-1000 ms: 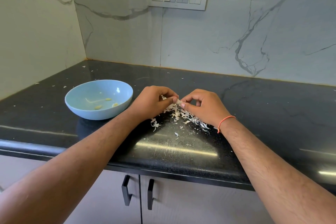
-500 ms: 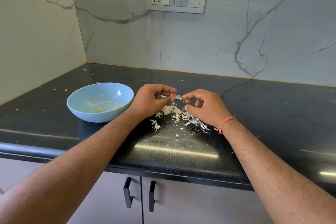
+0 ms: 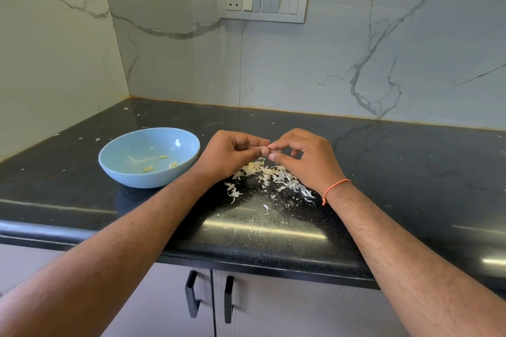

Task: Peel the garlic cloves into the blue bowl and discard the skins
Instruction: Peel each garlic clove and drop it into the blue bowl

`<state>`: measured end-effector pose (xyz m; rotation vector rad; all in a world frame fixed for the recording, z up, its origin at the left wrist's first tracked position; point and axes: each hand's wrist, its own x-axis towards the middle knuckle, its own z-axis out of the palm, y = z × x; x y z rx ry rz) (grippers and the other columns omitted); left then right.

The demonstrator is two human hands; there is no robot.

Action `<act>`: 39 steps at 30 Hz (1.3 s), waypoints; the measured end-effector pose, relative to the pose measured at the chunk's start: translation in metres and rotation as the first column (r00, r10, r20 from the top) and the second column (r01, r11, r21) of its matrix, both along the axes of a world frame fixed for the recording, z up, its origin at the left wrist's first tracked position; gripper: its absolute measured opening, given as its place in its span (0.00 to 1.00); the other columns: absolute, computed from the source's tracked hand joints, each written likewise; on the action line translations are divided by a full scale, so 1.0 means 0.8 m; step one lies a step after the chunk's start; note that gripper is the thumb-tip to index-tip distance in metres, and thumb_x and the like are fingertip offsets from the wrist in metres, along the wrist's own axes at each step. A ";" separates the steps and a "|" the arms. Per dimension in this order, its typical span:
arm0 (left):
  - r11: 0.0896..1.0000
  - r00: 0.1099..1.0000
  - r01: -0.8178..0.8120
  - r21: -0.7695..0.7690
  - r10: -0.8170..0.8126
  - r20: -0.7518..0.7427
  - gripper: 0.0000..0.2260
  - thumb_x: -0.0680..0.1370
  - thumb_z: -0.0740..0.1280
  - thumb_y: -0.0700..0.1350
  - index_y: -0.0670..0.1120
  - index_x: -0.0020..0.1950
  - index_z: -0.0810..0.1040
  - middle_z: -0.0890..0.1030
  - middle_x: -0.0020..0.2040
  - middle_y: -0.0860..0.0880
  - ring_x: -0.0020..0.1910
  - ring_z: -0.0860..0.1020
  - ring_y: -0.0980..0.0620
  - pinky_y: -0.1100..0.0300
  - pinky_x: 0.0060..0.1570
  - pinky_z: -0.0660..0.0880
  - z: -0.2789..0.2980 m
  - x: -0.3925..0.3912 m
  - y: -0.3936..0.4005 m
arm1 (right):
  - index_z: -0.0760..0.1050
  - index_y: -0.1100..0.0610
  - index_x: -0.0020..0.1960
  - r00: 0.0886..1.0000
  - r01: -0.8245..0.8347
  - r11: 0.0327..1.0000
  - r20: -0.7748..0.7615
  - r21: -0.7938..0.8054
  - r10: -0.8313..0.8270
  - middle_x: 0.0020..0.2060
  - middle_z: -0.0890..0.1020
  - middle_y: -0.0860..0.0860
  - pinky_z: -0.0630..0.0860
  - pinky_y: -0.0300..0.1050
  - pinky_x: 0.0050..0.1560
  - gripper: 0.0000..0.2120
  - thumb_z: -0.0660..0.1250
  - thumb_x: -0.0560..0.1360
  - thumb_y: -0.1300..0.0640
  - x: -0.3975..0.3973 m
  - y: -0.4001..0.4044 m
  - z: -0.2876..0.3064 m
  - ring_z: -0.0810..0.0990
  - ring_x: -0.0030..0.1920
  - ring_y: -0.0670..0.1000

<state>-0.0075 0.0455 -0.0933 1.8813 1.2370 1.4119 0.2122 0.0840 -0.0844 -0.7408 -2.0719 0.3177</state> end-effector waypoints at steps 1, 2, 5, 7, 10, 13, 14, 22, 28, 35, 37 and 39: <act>1.000 1.000 0.003 0.001 -0.003 -0.003 0.11 0.78 0.77 0.43 0.43 0.58 0.88 0.89 0.48 0.50 0.49 0.87 0.55 0.61 0.51 0.82 0.000 0.000 0.000 | 0.85 0.40 0.48 1.000 -0.004 1.000 -0.015 0.006 0.004 0.45 0.85 0.41 0.78 0.49 0.42 0.10 0.80 0.73 0.54 0.000 -0.001 0.001 0.77 0.38 0.46; 1.000 1.000 0.006 0.003 -0.006 -0.004 0.11 0.78 0.77 0.43 0.42 0.59 0.88 0.89 0.48 0.50 0.48 0.87 0.56 0.63 0.50 0.82 0.001 0.000 -0.001 | 0.85 0.39 0.48 1.000 -0.007 1.000 -0.025 0.010 0.007 0.44 0.85 0.41 0.79 0.48 0.42 0.10 0.80 0.73 0.54 0.000 -0.002 0.001 0.77 0.38 0.45; 0.999 0.999 0.032 0.000 -0.032 0.006 0.11 0.78 0.76 0.43 0.42 0.59 0.87 0.89 0.47 0.50 0.45 0.85 0.58 0.65 0.47 0.79 0.002 0.001 -0.002 | 0.86 0.42 0.46 0.999 0.009 1.000 -0.042 0.010 -0.008 0.42 0.85 0.41 0.79 0.47 0.41 0.06 0.79 0.74 0.54 0.002 -0.003 0.001 0.78 0.36 0.47; 0.999 0.999 0.039 -0.007 -0.039 -0.007 0.10 0.79 0.75 0.43 0.42 0.59 0.87 0.89 0.44 0.52 0.43 0.84 0.59 0.66 0.45 0.78 0.003 0.001 -0.003 | 0.87 0.45 0.47 0.998 0.030 0.999 -0.059 0.012 -0.029 0.40 0.85 0.41 0.78 0.46 0.40 0.03 0.78 0.75 0.53 0.002 -0.002 0.001 0.76 0.35 0.48; 1.000 0.999 0.018 0.002 -0.018 -0.052 0.07 0.80 0.75 0.45 0.45 0.56 0.88 0.88 0.41 0.55 0.40 0.83 0.57 0.64 0.43 0.78 0.003 -0.001 -0.003 | 0.88 0.46 0.48 0.998 0.039 0.999 -0.053 0.008 -0.038 0.37 0.84 0.43 0.77 0.46 0.39 0.02 0.78 0.75 0.52 0.001 -0.002 0.000 0.76 0.35 0.48; 1.000 0.994 0.000 0.017 0.002 -0.113 0.06 0.81 0.74 0.49 0.49 0.54 0.88 0.88 0.44 0.53 0.43 0.84 0.39 0.47 0.45 0.82 0.001 0.000 -0.001 | 0.88 0.46 0.47 0.998 0.041 0.999 -0.049 0.001 -0.041 0.37 0.83 0.41 0.76 0.41 0.39 0.02 0.78 0.75 0.52 0.001 -0.004 0.000 0.77 0.35 0.48; 1.000 0.991 -0.007 0.023 0.010 -0.135 0.05 0.81 0.74 0.49 0.51 0.53 0.88 0.88 0.44 0.52 0.42 0.83 0.36 0.45 0.45 0.82 0.000 0.000 0.000 | 0.88 0.47 0.48 0.998 0.039 0.999 -0.050 0.000 -0.039 0.37 0.83 0.41 0.75 0.39 0.39 0.02 0.78 0.75 0.52 0.001 -0.004 -0.001 0.78 0.36 0.49; 0.995 0.972 -0.075 0.071 0.089 -0.217 0.03 0.81 0.74 0.49 0.53 0.48 0.87 0.86 0.36 0.53 0.26 0.68 0.58 0.67 0.31 0.67 -0.001 0.003 -0.003 | 0.87 0.50 0.44 0.998 0.043 0.996 -0.045 -0.072 -0.046 0.37 0.85 0.40 0.74 0.33 0.39 0.03 0.78 0.75 0.56 -0.002 -0.008 0.003 0.80 0.37 0.46; 0.984 0.969 -0.142 0.104 0.160 -0.186 0.02 0.81 0.73 0.47 0.54 0.52 0.85 0.86 0.42 0.62 0.29 0.75 0.53 0.64 0.35 0.74 -0.002 0.003 -0.003 | 0.85 0.50 0.36 0.929 0.369 0.928 0.048 -0.056 -0.366 0.31 0.83 0.41 0.79 0.37 0.41 0.06 0.77 0.72 0.55 0.023 0.008 0.024 0.81 0.34 0.42; 0.982 0.960 -0.149 0.119 0.172 -0.219 0.07 0.80 0.74 0.46 0.55 0.57 0.85 0.85 0.46 0.61 0.29 0.70 0.59 0.70 0.35 0.69 -0.002 0.003 -0.002 | 0.84 0.51 0.36 0.886 0.435 0.900 0.190 -0.026 -0.423 0.27 0.79 0.39 0.79 0.38 0.45 0.06 0.75 0.72 0.55 0.021 0.003 0.029 0.80 0.33 0.41; 0.986 0.961 -0.119 0.115 0.144 -0.238 0.11 0.80 0.74 0.46 0.56 0.61 0.84 0.86 0.49 0.61 0.29 0.71 0.58 0.66 0.36 0.73 0.000 0.005 -0.005 | 0.85 0.50 0.36 0.923 0.371 0.928 0.121 -0.038 -0.364 0.29 0.81 0.40 0.79 0.37 0.42 0.05 0.76 0.71 0.55 0.017 0.000 0.026 0.80 0.32 0.40; 0.989 0.955 -0.100 0.111 0.126 -0.270 0.13 0.79 0.75 0.48 0.56 0.63 0.85 0.86 0.49 0.65 0.29 0.70 0.57 0.62 0.36 0.74 0.001 0.006 -0.005 | 0.86 0.50 0.38 0.959 0.265 0.962 0.122 -0.068 -0.256 0.31 0.83 0.42 0.78 0.33 0.39 0.04 0.77 0.71 0.56 0.008 -0.006 0.019 0.80 0.33 0.40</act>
